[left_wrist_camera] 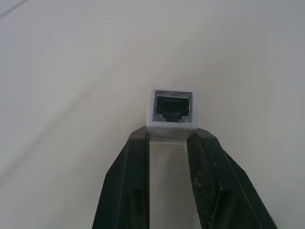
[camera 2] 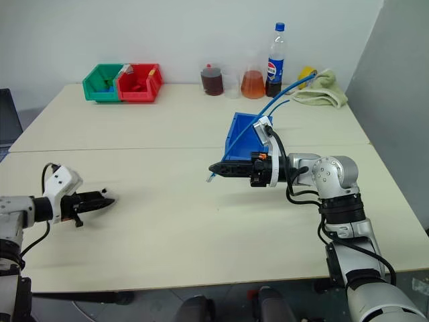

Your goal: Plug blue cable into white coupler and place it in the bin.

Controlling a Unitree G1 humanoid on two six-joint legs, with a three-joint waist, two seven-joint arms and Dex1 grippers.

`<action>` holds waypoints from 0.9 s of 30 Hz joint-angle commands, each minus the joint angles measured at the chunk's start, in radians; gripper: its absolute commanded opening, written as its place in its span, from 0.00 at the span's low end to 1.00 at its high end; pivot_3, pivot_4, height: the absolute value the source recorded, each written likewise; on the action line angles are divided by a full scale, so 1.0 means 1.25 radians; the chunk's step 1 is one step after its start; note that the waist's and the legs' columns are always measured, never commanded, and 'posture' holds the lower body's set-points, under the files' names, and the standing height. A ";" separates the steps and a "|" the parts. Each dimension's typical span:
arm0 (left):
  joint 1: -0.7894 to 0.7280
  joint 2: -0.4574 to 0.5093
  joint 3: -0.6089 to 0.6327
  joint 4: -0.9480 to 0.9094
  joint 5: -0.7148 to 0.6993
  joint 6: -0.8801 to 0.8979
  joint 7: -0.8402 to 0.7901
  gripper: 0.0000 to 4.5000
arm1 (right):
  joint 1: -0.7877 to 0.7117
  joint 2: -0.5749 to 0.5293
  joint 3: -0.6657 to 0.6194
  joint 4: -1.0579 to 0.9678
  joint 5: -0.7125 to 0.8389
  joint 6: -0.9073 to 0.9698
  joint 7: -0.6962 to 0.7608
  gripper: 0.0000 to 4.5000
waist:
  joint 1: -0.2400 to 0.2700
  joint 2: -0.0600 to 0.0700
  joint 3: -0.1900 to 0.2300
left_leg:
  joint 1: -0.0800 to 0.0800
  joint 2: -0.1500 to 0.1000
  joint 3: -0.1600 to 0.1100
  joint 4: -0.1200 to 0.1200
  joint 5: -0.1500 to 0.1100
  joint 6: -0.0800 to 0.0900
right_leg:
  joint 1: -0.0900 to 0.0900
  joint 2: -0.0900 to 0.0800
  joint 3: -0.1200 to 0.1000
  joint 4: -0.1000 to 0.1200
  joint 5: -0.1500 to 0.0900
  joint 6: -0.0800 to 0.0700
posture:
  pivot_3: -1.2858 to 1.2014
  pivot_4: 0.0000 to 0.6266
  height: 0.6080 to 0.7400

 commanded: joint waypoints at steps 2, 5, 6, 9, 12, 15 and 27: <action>0.039 -0.029 0.006 -0.250 -0.081 0.148 -0.024 0.18 | -0.016 0.002 -0.012 -0.006 0.001 -0.023 0.006 0.03 | -0.001 0.000 0.000 | 0.000 0.000 0.000 0.000 0.000 0.000 | 0.000 0.000 0.001 0.000 0.000 0.000 | 0.52 0.24 1.00; 0.075 -0.054 -0.023 -0.429 -0.121 0.248 -0.034 0.18 | -0.019 0.002 -0.012 -0.009 -0.003 -0.033 0.002 0.03 | -0.002 0.000 0.000 | 0.000 0.000 0.000 0.000 0.000 0.000 | 0.000 0.000 0.001 0.000 0.001 -0.001 | 0.52 0.24 1.00; 0.083 -0.060 -0.033 -0.473 -0.130 0.273 -0.034 0.18 | -0.019 0.001 -0.012 -0.010 -0.004 -0.036 0.001 0.03 | -0.002 0.000 0.000 | 0.000 0.000 0.000 0.000 0.000 0.000 | 0.000 0.000 0.001 0.000 0.001 -0.002 | 0.52 0.24 1.00; 0.098 -0.082 -0.082 -0.576 -0.134 0.315 -0.043 0.18 | -0.016 -0.003 -0.005 -0.020 -0.016 -0.057 0.000 0.03 | -0.003 0.000 0.000 | 0.000 0.000 0.000 -0.001 0.000 0.000 | 0.000 0.000 0.001 0.000 0.001 -0.001 | 0.52 0.24 1.00; 0.093 -0.101 -0.136 -0.621 -0.126 0.331 -0.063 0.18 | -0.012 -0.001 0.002 -0.031 -0.032 -0.080 -0.004 0.03 | -0.004 0.000 0.000 | 0.000 0.000 0.000 -0.001 0.000 0.000 | 0.000 0.001 0.001 0.000 0.000 0.000 | 0.52 0.24 1.00; 0.073 -0.121 -0.200 -0.621 -0.096 0.315 -0.084 0.18 | -0.002 -0.001 0.015 -0.053 -0.054 -0.110 -0.005 0.03 | -0.003 0.000 0.000 | 0.000 0.000 0.000 -0.001 0.000 0.000 | 0.000 0.002 0.001 0.000 0.000 0.000 | 0.52 0.24 1.00; -0.045 -0.222 -0.345 -0.471 0.045 0.204 -0.066 0.18 | 0.071 0.016 0.111 -0.144 -0.179 -0.295 0.000 0.03 | -0.002 0.000 0.000 | 0.000 -0.001 0.000 0.000 0.000 0.000 | 0.000 0.002 0.002 0.000 0.000 0.000 | 0.52 0.24 1.00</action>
